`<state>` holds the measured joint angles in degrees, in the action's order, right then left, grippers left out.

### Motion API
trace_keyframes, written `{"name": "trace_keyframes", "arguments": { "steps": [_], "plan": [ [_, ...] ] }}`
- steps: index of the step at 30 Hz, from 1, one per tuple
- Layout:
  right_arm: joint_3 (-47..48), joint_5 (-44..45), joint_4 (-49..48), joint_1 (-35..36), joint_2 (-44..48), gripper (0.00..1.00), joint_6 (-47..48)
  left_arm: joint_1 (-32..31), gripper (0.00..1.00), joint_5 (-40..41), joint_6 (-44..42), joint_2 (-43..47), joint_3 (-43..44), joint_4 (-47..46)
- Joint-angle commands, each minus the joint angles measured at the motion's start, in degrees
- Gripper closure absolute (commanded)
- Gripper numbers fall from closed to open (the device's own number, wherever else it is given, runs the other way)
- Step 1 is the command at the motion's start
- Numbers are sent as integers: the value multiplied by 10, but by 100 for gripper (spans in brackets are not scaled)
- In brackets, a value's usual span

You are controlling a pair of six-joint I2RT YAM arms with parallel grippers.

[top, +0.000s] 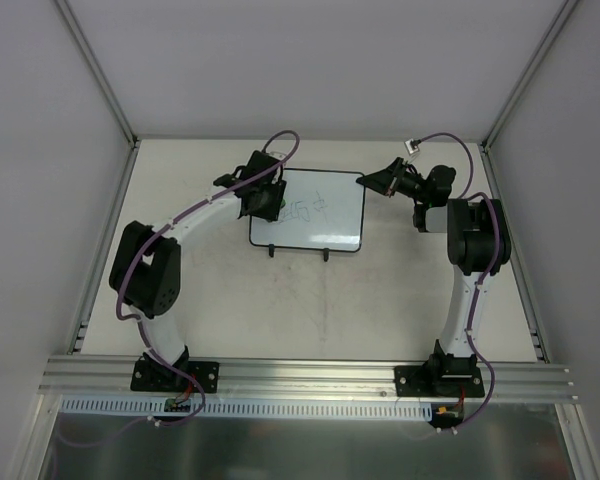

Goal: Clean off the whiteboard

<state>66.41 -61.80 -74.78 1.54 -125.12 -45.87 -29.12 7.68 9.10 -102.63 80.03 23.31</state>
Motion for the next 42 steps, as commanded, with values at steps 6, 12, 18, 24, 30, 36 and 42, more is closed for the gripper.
{"name": "trace_keyframes", "arguments": {
  "steps": [6,12,18,24,30,36,42],
  "plan": [
    [-5,-9,-85,-3,4,100,2,-15,100,18,-28,-21,-29,61],
    [-6,-9,-85,-2,4,100,3,-29,100,37,-8,-1,-93,61],
    [-6,-10,-87,-1,5,100,3,-29,100,54,0,4,-101,60],
    [-8,-10,-87,-1,8,100,3,-30,100,41,-15,-8,-35,61],
    [-8,-11,-90,-2,8,100,3,-30,100,38,-28,-43,57,68],
    [-9,-12,-91,-2,8,100,3,-29,100,30,-22,-86,118,82],
    [-9,-12,-91,-1,9,100,3,-32,100,1,-16,-94,103,82]
  ]
}}
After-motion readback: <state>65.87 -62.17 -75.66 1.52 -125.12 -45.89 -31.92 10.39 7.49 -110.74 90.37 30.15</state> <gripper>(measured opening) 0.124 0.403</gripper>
